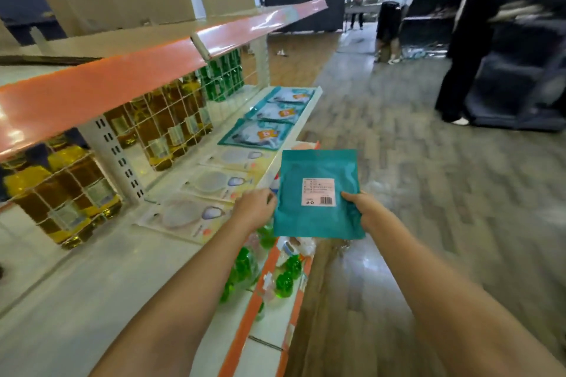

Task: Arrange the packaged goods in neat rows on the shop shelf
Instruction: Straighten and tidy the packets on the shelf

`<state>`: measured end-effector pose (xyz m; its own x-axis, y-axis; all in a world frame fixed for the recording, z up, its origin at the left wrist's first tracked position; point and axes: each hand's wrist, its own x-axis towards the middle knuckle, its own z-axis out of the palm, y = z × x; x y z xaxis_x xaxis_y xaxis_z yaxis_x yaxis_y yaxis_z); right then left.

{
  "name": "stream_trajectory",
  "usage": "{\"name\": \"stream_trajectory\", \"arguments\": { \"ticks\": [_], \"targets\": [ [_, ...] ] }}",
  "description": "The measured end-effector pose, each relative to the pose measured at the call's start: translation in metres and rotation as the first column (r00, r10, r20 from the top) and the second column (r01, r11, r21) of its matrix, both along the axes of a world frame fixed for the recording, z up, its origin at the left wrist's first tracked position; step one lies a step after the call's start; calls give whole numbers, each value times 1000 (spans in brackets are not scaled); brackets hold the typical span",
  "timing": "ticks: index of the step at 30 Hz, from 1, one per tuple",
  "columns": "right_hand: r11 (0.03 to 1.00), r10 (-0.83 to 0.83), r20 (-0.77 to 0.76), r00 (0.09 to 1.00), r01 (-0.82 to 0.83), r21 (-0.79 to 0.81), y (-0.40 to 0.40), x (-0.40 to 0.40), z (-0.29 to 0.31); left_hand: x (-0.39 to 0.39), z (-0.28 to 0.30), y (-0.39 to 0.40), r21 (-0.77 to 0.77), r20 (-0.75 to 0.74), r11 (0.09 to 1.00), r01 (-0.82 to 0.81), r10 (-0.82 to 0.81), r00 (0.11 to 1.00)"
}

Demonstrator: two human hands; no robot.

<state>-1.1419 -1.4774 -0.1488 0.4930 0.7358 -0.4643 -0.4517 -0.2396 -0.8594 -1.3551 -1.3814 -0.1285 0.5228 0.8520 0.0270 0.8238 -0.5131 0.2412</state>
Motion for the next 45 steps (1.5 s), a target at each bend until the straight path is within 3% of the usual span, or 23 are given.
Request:
{"name": "stream_trajectory", "arguments": {
  "ticks": [6, 14, 23, 30, 45],
  "targets": [
    [994, -105, -29, 994, 105, 0, -28, 58, -2, 77, 0, -2, -12, -31, 991, 131, -131, 991],
    [981, -193, 46, 980, 193, -2, -39, 152, 4, 182, 0, -2, -23, -4, 978, 206, -206, 979],
    [963, -269, 92, 959, 271, 1, -57, 251, 10, 299, -6, 7, -58, 117, 976, 208, -200, 973],
    [946, -323, 21, 946, 323, 9, -62, 303, -7, 366, -22, 10, -130, 168, 968, 215, -192, 967],
    [913, -406, -12, 914, 405, -52, 23, 403, -27, 469, -56, 109, -347, 283, 919, 189, -89, 955]
  ]
}}
